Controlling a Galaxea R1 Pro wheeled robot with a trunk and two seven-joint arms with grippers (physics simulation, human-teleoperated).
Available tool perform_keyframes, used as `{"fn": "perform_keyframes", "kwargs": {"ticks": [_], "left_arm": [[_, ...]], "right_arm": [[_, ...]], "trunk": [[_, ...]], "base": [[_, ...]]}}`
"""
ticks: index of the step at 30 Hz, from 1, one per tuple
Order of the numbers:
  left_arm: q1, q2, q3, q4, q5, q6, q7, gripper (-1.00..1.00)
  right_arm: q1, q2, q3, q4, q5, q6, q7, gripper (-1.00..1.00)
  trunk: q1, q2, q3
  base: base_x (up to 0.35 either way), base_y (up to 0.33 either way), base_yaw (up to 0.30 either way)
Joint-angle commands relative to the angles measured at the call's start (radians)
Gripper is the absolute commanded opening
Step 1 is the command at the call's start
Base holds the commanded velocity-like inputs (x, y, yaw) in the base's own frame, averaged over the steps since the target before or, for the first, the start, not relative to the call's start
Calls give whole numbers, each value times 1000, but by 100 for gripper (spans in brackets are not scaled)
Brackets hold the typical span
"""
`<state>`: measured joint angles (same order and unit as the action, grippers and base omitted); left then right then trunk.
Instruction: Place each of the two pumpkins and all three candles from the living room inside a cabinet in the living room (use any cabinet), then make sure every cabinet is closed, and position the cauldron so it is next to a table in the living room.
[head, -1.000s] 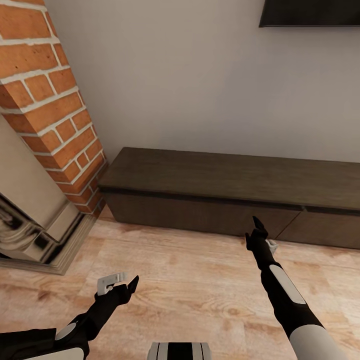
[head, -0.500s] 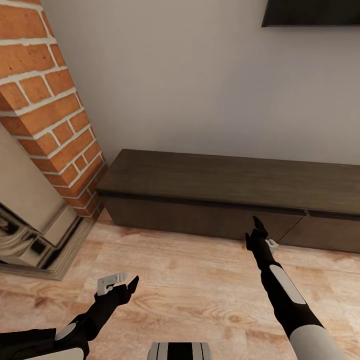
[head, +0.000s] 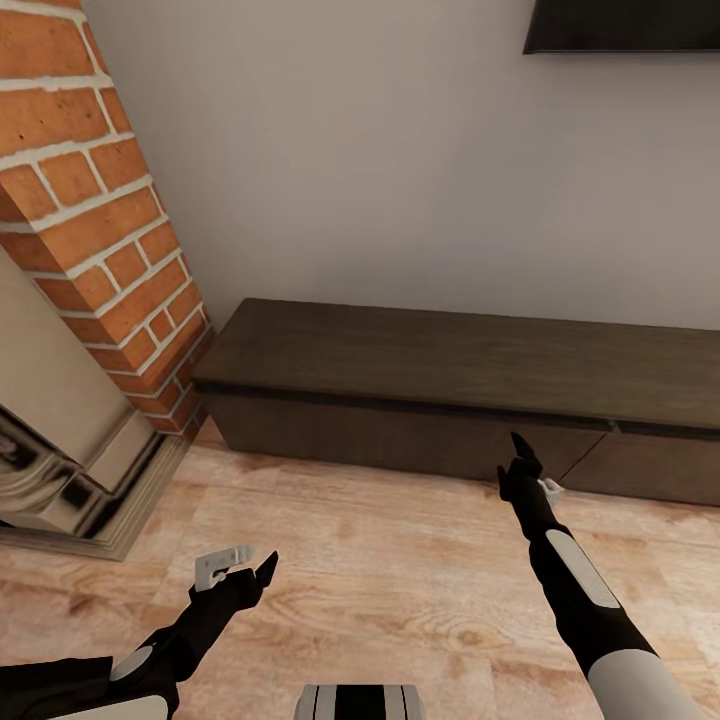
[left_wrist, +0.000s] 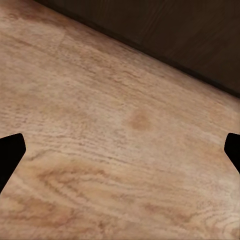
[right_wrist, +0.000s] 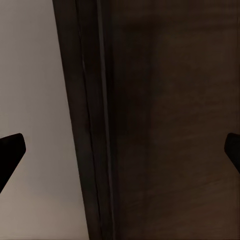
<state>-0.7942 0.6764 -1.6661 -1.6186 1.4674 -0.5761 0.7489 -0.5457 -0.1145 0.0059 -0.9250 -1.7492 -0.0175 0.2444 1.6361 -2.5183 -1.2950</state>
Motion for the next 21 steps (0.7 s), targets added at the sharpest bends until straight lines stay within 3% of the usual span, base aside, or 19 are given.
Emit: {"fn": "perform_keyframes", "kwargs": {"ticks": [1, 8, 21], "left_arm": [[-2, 0, -3, -1, 2, -4, 3, 100], [-2, 0, -3, -1, 2, -4, 3, 100], [-2, 0, -4, -1, 2, -4, 3, 100]], "right_arm": [[0, 0, 1, 6, -10, -3, 4, 100], [0, 1, -1, 84, -10, -7, 4, 100], [0, 6, -3, 90, -17, -8, 10, 100]], "trunk": [[0, 0, -1], [0, 0, -1], [0, 0, -1]], "base": [[36, 0, 0], [67, 0, 0], [24, 0, 0]]}}
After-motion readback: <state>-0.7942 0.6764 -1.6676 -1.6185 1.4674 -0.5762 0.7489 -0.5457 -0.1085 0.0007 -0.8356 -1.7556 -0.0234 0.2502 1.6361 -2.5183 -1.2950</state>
